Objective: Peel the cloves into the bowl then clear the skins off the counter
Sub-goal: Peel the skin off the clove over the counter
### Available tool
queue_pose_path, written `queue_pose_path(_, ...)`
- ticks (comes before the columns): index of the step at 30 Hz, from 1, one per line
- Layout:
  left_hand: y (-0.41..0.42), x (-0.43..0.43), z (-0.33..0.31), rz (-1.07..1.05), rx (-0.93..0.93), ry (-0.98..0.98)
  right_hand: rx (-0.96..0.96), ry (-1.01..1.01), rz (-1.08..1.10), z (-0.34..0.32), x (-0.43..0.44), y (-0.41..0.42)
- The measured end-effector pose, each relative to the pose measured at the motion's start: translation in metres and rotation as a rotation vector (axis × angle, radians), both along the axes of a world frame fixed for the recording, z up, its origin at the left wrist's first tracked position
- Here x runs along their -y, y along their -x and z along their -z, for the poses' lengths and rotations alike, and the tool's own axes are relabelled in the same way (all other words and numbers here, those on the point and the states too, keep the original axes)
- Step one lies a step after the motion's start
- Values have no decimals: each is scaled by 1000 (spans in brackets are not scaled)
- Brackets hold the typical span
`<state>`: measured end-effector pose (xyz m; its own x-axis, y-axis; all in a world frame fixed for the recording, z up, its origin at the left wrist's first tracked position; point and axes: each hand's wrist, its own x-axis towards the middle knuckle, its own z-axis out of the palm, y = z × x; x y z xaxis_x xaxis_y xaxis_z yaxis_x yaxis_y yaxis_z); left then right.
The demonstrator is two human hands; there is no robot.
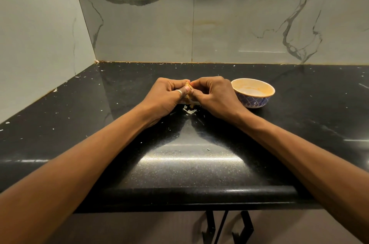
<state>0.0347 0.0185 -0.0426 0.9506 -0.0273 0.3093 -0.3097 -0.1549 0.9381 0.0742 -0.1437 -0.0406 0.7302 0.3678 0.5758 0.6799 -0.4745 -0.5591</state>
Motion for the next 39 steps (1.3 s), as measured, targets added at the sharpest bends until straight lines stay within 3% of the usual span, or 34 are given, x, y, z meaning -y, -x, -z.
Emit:
queue_pose_path(8, -8, -5, 7, -20, 56, -212, 120, 51, 96, 3, -1, 3)
queue_pose_path(33, -12, -7, 8, -59, 97, -215, 42, -65, 103, -3, -2, 8)
queue_pose_path(39, -4, 0, 4, -73, 89, -118, -81, -138, 116, -4, -3, 5)
